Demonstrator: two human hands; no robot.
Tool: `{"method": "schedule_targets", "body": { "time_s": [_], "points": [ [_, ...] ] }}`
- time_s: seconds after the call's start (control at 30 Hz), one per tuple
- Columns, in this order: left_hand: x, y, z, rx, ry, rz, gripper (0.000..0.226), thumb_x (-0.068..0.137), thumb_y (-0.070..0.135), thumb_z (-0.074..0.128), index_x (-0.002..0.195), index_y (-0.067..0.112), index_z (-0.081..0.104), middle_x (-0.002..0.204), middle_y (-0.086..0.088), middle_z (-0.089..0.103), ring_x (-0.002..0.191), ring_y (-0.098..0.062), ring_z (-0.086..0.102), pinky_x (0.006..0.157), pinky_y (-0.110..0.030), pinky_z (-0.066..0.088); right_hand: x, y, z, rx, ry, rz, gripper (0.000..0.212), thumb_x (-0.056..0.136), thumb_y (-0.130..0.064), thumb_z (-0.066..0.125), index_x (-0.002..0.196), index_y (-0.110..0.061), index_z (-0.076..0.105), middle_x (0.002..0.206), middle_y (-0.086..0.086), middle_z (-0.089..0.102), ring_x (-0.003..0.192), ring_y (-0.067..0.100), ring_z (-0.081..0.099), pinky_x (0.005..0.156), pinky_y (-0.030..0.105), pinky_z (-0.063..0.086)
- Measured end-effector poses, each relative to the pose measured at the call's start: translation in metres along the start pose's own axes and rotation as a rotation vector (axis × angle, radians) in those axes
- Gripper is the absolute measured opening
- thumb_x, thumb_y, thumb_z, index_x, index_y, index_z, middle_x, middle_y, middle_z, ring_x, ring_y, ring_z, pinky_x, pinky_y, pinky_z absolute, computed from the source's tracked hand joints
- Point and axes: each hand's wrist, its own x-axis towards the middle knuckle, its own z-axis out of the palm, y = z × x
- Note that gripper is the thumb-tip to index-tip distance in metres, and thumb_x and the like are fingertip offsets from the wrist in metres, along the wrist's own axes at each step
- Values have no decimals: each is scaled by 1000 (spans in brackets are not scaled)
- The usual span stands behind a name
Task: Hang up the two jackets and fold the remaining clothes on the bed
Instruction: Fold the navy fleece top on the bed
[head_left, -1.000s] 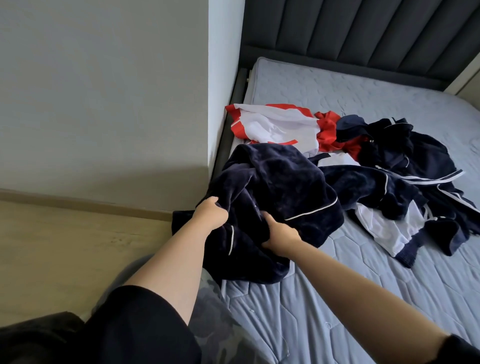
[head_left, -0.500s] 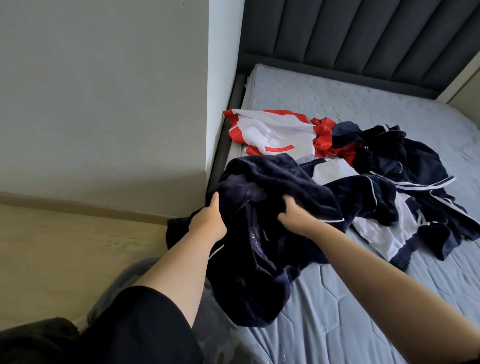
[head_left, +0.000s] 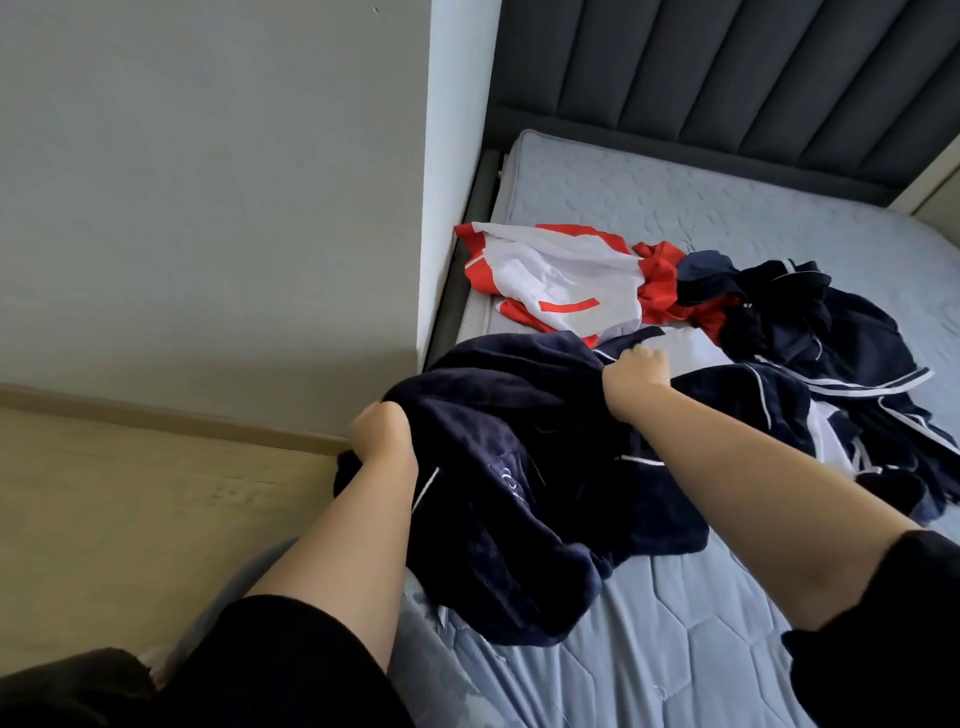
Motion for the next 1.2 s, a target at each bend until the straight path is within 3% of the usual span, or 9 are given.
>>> {"method": "schedule_targets", "body": {
  "time_s": [0.1, 0.23, 0.4, 0.53, 0.67, 0.77, 0.93, 1.07, 1.2],
  "points": [
    [1, -5, 4, -233, 82, -58, 30, 91, -3, 38, 113, -6, 58, 94, -16, 60, 89, -28, 51, 67, -25, 33, 9, 16, -12, 130, 144, 162, 39, 91, -18, 50, 130, -15, 52, 131, 6, 55, 120, 26, 51, 95, 35, 38],
    [2, -3, 11, -79, -28, 8, 22, 87, -5, 39, 98, -1, 58, 78, -9, 52, 80, -27, 46, 71, -38, 39, 24, 39, -47, 1098, 389, 447, 31, 90, -9, 49, 119, 0, 56, 114, 21, 62, 108, 36, 58, 79, 31, 41],
    [8, -5, 22, -29, -121, 11, 23, 88, -4, 40, 100, -1, 60, 64, -6, 43, 70, -28, 43, 69, -31, 33, 30, 15, -89, 2275, 117, -48, 65, 95, -3, 48, 149, -24, 20, 140, 7, 47, 125, 21, 47, 103, 41, 35],
    [11, -11, 23, 15, -121, 42, 20, 84, 0, 43, 94, -3, 60, 60, -4, 45, 55, -22, 41, 53, -29, 31, 29, 6, -50, 1606, 157, 223, 33, 90, -10, 50, 120, 2, 57, 119, 25, 60, 87, 22, 59, 68, 17, 43],
    [6, -13, 25, 40, -188, 82, 32, 85, 7, 41, 110, 3, 61, 86, -17, 62, 78, -33, 58, 62, -30, 37, 9, -2, 21, 1241, -163, 400, 57, 88, -32, 59, 130, 4, 46, 127, 21, 55, 119, 33, 52, 99, 32, 42],
    [3, -12, 30, 110, -234, 132, 37, 87, 15, 41, 120, 7, 56, 113, -18, 62, 100, -36, 58, 77, -34, 42, -6, -13, 50, 1341, -258, 408, 41, 85, -18, 61, 116, 7, 57, 99, 18, 62, 94, 29, 60, 84, 35, 48],
    [-2, -15, 37, 123, -305, 242, 51, 92, 38, 43, 141, 25, 34, 136, -5, 49, 114, -27, 50, 86, -33, 36, -32, -43, 14, 1617, -26, -11, 35, 82, 1, 61, 115, -12, 64, 96, 1, 65, 88, 14, 61, 77, 21, 47],
    [-1, -12, 32, -53, -286, 326, 66, 92, 42, 50, 149, 30, 20, 153, 1, 26, 139, -20, 28, 105, -32, 26, -55, -55, -19, 1628, -269, -476, 47, 81, -3, 68, 114, -35, 59, 100, -17, 67, 91, -3, 65, 73, 8, 49],
    [-2, -18, 25, 378, -284, 527, 73, 88, 27, 60, 148, 34, 19, 145, -3, 32, 127, -24, 42, 88, -27, 36, -52, -52, -17, 1335, -64, -254, 59, 78, -3, 60, 132, -18, 43, 119, 3, 60, 102, 21, 60, 81, 29, 50]
  ]
}}
